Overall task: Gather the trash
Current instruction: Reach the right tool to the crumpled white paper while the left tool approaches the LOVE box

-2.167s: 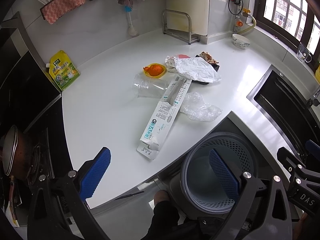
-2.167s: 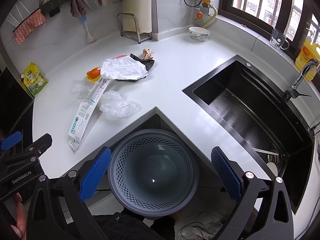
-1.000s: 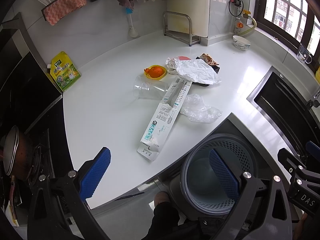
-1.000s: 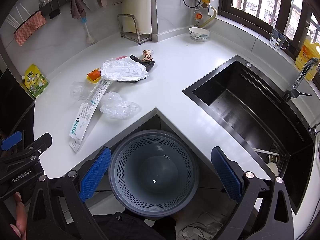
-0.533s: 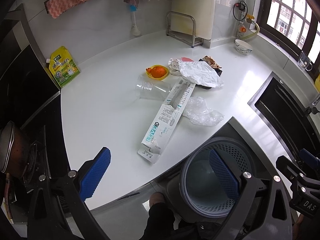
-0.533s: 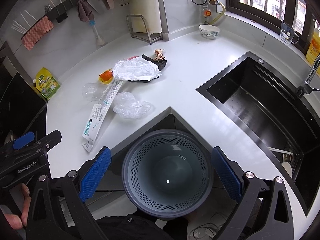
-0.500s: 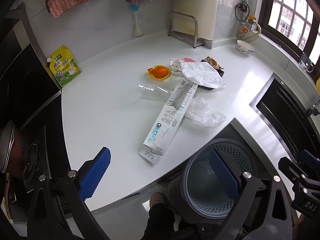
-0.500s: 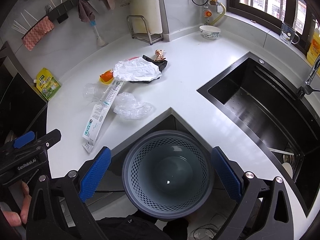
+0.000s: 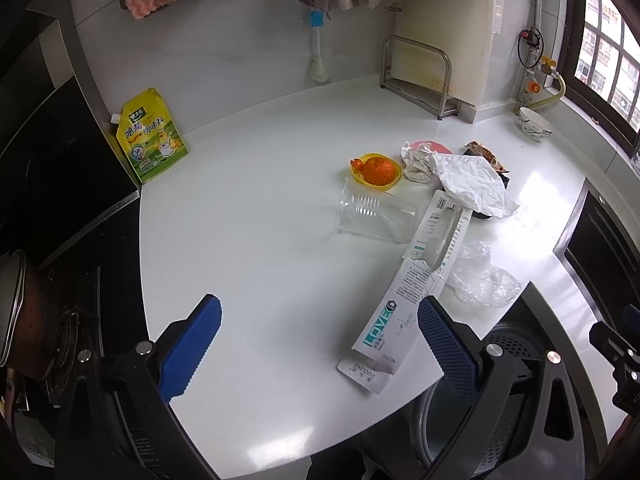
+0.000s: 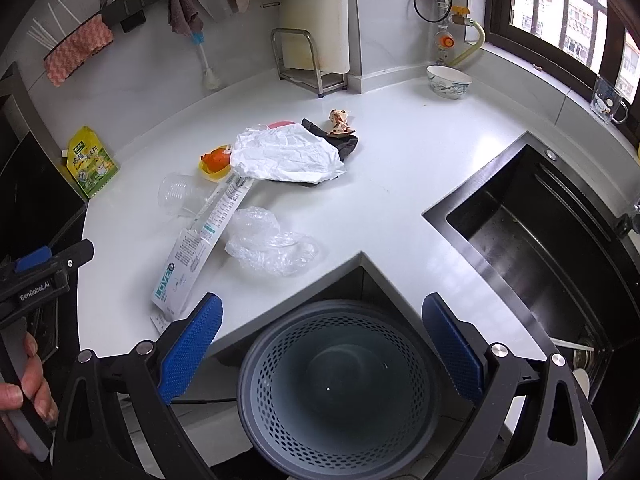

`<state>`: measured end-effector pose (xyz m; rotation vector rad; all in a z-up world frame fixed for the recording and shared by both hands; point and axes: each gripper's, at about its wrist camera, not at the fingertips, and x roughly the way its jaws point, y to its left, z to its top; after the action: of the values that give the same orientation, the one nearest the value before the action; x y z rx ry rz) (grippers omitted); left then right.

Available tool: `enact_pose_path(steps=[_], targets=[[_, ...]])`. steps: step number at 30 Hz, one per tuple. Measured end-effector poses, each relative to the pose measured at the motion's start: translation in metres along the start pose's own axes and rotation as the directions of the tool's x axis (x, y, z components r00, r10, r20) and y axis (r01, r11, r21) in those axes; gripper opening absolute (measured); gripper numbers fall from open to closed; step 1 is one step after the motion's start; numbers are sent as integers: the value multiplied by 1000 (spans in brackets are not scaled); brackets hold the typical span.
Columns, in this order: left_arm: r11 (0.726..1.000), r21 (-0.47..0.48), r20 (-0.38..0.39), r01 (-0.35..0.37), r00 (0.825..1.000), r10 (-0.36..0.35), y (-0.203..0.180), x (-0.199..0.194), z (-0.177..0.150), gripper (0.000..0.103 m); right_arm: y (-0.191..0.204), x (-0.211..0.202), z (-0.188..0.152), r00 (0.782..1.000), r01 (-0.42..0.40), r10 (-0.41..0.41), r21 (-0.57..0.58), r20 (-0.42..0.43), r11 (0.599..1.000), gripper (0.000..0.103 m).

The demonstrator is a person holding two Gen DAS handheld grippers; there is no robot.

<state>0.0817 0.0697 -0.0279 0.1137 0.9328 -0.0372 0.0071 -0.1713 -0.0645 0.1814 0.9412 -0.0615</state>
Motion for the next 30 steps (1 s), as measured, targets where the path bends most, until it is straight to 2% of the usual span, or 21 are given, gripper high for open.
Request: enact_pose_path(steps=[6, 12, 19, 21, 24, 30], targets=[[997, 72, -25, 35, 999, -33, -4, 32, -4, 97, 20, 50, 15, 1000, -17, 16, -92, -13, 996, 96], [993, 83, -47, 86, 995, -83, -9, 58, -6, 97, 35, 89, 23, 1000, -26, 26, -175, -2, 984, 96], [990, 71, -39, 121, 992, -118, -11, 74, -2, 97, 35, 110, 44, 1000, -9, 12, -153, 19, 988, 96], [991, 70, -49, 113, 993, -110, -15, 80, -1, 97, 34, 113, 55, 1000, 4, 0, -148, 28, 989, 96], [988, 69, -51, 136, 990, -133, -22, 87, 0, 97, 37, 119, 75, 999, 12, -3, -165, 51, 986, 96], [981, 109, -46, 158, 987, -154, -33, 95, -1, 97, 40, 136, 106, 997, 30, -19, -169, 69, 985, 96]])
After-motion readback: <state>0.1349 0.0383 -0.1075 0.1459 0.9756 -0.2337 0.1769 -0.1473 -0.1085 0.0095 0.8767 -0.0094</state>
